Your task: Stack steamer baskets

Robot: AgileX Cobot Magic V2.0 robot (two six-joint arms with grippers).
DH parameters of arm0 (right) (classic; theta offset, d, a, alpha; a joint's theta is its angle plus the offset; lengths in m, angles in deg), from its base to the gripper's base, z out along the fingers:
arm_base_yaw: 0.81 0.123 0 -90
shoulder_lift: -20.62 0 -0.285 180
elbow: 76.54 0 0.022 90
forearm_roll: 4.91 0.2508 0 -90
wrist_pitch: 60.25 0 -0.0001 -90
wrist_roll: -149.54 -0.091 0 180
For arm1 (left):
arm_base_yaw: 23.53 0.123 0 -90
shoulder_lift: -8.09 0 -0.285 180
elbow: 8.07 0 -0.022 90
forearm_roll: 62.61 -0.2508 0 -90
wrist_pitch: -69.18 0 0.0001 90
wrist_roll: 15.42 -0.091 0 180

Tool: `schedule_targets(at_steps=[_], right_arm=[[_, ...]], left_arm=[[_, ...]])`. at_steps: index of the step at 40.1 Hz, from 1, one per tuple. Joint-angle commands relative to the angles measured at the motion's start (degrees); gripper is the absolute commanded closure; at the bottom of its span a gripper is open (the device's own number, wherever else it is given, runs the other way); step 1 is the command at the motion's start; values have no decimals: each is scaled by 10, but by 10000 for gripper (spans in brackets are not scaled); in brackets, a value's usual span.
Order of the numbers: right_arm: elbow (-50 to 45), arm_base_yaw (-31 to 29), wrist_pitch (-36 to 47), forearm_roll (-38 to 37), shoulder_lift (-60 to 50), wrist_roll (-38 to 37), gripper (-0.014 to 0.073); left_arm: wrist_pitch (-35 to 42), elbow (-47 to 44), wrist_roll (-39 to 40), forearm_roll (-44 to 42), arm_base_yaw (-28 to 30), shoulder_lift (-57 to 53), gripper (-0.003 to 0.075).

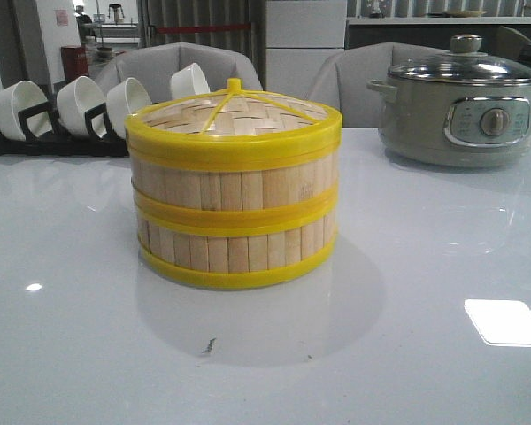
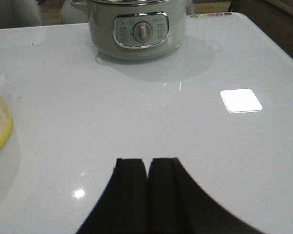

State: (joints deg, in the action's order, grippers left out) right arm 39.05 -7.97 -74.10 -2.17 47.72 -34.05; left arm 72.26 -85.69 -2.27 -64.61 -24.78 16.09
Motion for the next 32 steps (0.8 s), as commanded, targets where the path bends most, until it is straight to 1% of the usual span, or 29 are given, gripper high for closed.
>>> schedule_targets(at_steps=[1, 7, 23, 30, 32], right_arm=[[16, -3, 48, -5, 3, 7, 531], [16, -3, 48, -5, 3, 7, 531], [16, -3, 48, -5, 3, 7, 531], [16, -3, 48, -5, 3, 7, 531], [16, -3, 48, -5, 3, 7, 531]], left_arm=[[31, 0, 4, 5, 1, -14, 622], [-1, 0, 3, -4, -1, -13, 622], [-1, 0, -2, -5, -1, -12, 622], [2, -1, -64, 4, 1, -12, 622], [3, -1, -68, 5, 5, -12, 622]])
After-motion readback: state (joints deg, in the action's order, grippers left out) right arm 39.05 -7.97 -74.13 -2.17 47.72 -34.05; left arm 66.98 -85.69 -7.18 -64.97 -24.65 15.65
